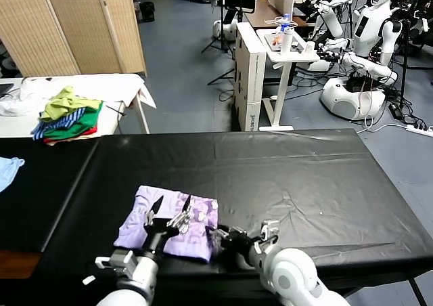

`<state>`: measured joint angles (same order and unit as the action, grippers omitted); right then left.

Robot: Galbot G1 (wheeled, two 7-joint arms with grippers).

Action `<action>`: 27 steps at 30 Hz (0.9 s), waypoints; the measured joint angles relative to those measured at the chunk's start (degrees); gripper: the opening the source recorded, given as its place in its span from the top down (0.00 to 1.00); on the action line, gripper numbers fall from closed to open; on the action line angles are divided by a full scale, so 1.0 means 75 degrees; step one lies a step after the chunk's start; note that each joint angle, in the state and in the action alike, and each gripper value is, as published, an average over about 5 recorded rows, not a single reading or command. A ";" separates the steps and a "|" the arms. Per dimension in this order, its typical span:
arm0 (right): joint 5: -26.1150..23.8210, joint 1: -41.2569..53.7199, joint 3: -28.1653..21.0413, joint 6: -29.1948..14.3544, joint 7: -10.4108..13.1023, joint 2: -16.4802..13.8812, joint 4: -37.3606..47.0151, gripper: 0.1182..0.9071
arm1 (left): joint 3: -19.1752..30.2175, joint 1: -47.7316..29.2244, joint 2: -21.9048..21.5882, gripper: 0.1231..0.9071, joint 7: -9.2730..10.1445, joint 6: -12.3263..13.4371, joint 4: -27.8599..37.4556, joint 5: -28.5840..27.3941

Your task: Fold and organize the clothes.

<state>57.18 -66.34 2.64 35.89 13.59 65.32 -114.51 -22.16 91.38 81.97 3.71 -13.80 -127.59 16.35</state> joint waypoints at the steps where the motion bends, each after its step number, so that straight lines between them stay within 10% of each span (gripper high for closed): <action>1: -0.0003 0.0028 0.0008 0.0005 -0.0002 -0.0006 0.0005 0.79 | -0.0018 0.0012 -0.0003 0.00 0.0001 0.0002 -0.0003 -0.0004; 5: -0.0030 0.0161 0.0108 0.0075 0.0012 -0.0101 -0.0042 0.97 | -0.0107 0.0039 -0.0021 0.00 0.0003 0.0017 -0.0013 -0.0010; 14: -0.0081 0.0516 0.0491 0.0650 -0.0200 -0.0680 -0.0092 0.93 | -0.0231 0.0048 -0.0045 0.00 0.0026 0.0055 0.0026 0.0012; 27: -0.1679 0.0097 0.0998 0.0125 -0.1218 -0.1686 -0.0753 0.06 | -0.0507 0.0364 -0.0351 0.00 0.0015 0.0725 -0.0006 0.0527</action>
<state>44.59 -65.61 10.13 36.83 4.46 52.67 -120.16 -25.96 94.10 79.34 3.83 -8.35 -127.64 20.31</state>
